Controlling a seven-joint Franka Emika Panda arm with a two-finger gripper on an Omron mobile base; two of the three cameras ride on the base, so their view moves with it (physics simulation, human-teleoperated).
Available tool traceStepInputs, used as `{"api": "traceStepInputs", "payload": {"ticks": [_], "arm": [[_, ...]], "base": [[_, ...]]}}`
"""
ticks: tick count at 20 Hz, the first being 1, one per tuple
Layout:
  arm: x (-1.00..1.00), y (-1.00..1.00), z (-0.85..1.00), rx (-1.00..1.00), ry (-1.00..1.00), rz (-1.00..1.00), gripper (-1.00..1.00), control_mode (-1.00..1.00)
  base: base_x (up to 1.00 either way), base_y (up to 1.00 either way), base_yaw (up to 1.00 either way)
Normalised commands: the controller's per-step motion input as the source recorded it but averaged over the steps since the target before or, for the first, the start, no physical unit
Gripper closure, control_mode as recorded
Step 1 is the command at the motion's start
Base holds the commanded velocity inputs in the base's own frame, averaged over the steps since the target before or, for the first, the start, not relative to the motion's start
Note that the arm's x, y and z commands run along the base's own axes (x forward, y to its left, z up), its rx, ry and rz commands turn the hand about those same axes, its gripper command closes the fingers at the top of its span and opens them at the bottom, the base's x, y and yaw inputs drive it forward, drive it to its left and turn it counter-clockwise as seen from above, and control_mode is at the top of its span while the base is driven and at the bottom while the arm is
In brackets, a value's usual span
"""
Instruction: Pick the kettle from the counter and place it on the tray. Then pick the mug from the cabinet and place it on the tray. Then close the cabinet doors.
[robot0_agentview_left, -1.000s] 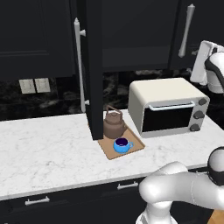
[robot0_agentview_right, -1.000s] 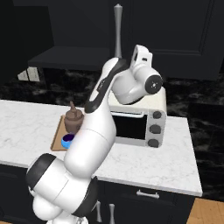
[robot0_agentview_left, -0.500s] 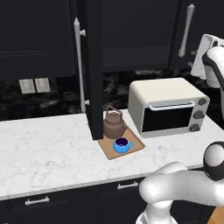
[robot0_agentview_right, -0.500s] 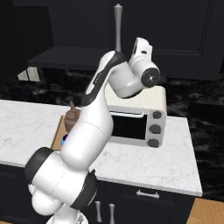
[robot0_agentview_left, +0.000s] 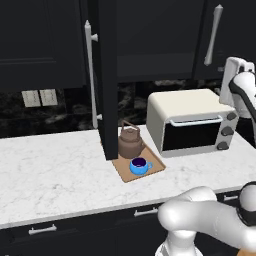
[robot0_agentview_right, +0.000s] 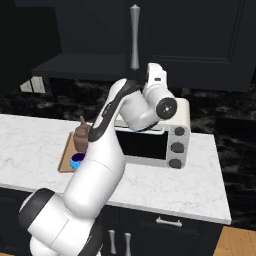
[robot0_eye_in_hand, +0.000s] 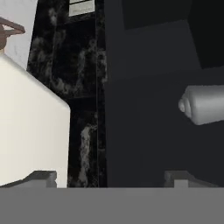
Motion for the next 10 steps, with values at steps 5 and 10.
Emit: {"api": "traceStepInputs", "payload": {"ticks": [5,10], "arm": [[-1.0,0.0,0.46,-0.01,-0.15,0.04,-1.0,-1.0],[-0.99,0.2,0.47,-0.07,-0.2,0.0,-1.0,-1.0]], "base": [[0.0,0.0,0.0],[0.0,0.0,0.0]]}}
